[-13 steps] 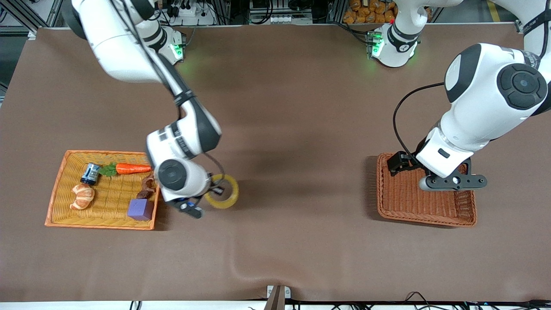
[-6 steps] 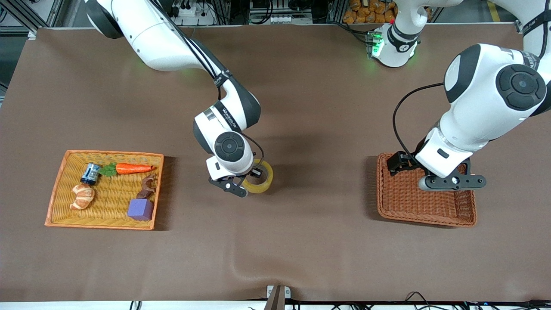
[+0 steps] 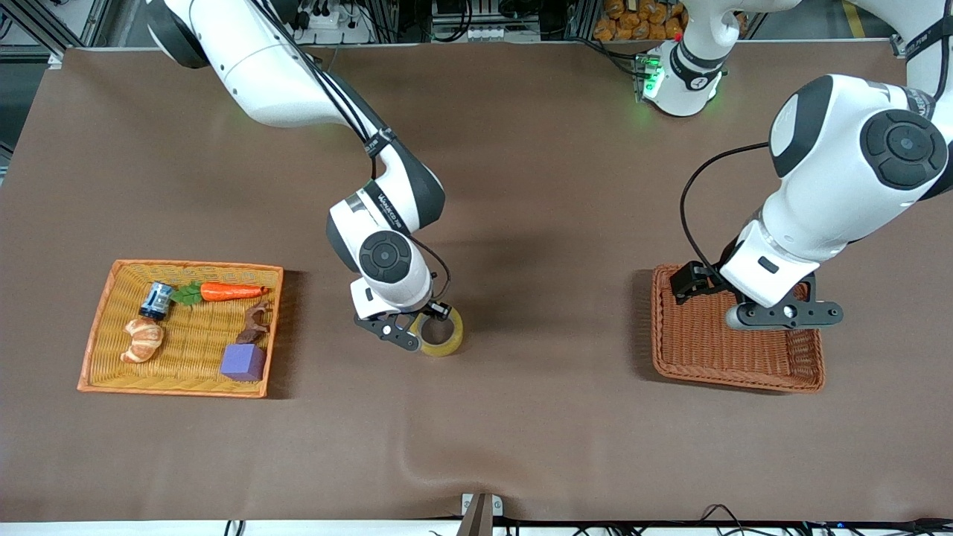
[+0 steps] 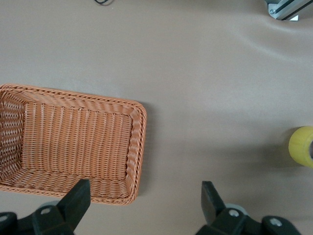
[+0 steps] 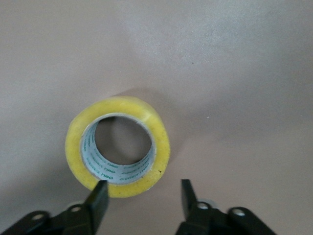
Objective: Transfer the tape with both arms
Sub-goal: 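Lift the tape roll and carry it to the table middle, then open the right gripper, release the tape, and draw back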
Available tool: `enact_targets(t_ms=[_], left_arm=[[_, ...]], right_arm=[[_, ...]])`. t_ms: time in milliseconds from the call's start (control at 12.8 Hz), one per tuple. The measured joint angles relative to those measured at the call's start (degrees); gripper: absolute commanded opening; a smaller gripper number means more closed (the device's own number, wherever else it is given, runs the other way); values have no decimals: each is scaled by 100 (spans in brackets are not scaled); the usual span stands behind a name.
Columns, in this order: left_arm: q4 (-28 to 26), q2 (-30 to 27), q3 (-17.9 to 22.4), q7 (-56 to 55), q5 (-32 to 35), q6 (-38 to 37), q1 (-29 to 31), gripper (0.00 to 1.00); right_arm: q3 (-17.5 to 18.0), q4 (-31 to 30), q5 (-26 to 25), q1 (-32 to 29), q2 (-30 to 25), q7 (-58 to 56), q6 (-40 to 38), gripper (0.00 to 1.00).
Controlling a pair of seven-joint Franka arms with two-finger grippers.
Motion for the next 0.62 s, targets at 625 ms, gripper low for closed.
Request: enact_targets(t_ms=[625], left_arm=[[-35, 26, -50, -2, 0, -4, -95, 100]], right_arm=[[-57, 68, 1, -736, -55, -688, -241, 100]])
